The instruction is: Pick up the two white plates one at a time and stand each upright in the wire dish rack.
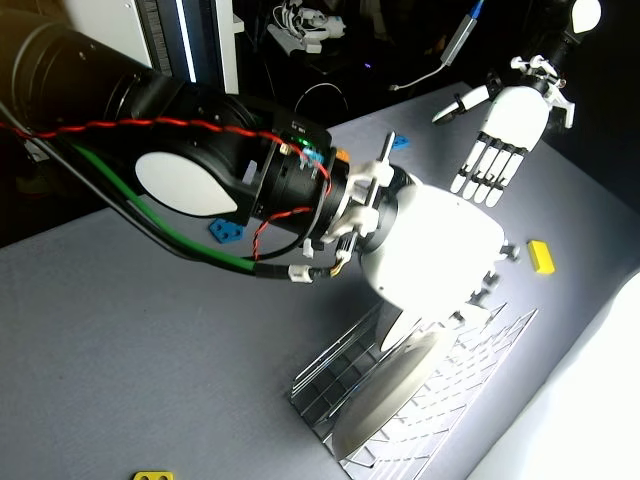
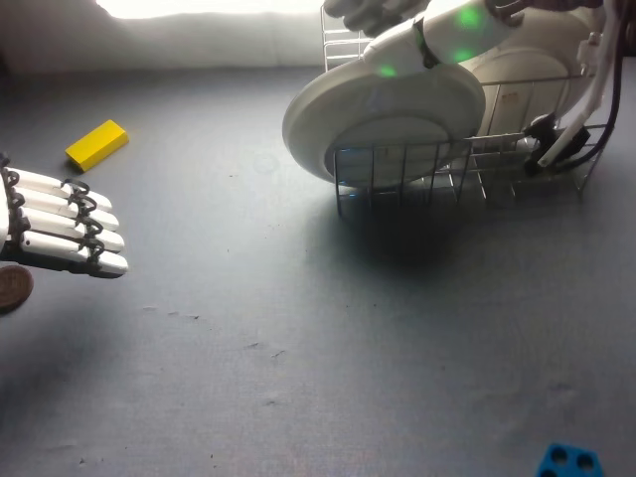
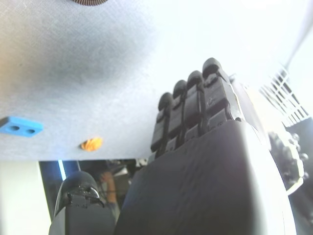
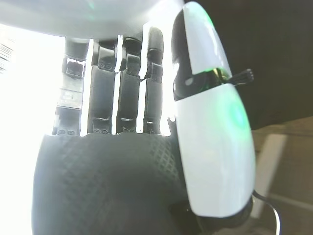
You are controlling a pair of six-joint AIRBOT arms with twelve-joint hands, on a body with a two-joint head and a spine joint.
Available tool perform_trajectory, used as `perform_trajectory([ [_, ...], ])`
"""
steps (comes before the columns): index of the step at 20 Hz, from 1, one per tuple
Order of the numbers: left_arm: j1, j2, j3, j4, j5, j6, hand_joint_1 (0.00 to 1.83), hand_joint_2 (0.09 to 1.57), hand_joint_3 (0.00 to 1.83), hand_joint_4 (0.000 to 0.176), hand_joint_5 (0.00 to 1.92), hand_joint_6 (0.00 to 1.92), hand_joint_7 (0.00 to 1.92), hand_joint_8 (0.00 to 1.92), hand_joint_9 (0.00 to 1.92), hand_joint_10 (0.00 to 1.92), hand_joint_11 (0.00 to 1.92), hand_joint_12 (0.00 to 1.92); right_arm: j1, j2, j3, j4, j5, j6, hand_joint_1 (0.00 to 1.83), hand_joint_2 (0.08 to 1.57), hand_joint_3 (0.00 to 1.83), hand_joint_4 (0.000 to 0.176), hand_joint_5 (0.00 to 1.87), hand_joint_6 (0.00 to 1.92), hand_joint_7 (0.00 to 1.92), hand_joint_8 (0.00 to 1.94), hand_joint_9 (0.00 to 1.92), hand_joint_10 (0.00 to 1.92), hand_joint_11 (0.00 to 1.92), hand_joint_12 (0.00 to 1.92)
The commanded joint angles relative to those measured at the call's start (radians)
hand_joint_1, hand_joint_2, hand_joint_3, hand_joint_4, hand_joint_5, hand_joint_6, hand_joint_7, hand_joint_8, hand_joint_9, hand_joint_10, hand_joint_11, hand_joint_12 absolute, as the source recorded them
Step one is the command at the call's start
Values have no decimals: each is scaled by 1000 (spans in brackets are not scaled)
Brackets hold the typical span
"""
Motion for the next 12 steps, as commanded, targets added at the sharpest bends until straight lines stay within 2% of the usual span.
perform_trajectory([
  [1,-11,10,1,-99,-66,-17,0,943,0,0,64,0,23,0,0,0,0,0,17,13,-6,-14,144,-17,1133,1087,0,0,709,10,747,6,736,5,226,1237],
  [3,-13,10,-1,-156,-88,-37,0,943,0,0,66,5,26,4,0,0,0,0,17,23,-17,-101,186,-77,1143,1083,0,0,717,12,752,7,740,7,227,1238],
  [6,-38,11,-10,-209,-121,-70,0,955,3,0,83,10,51,13,15,6,0,0,18,61,-59,-190,255,-240,1149,1084,0,0,722,12,762,8,754,12,247,1244],
  [9,-62,33,-52,-207,-147,-75,0,949,0,0,66,1,29,1,0,0,0,0,17,126,-139,-188,320,-463,1162,1077,0,0,741,17,783,14,774,19,263,1251],
  [12,-92,43,-81,-168,-157,-75,0,956,3,0,81,6,39,4,1,0,0,0,-15,197,-221,-173,391,-625,1160,1082,0,0,733,11,777,9,763,13,257,1241],
])
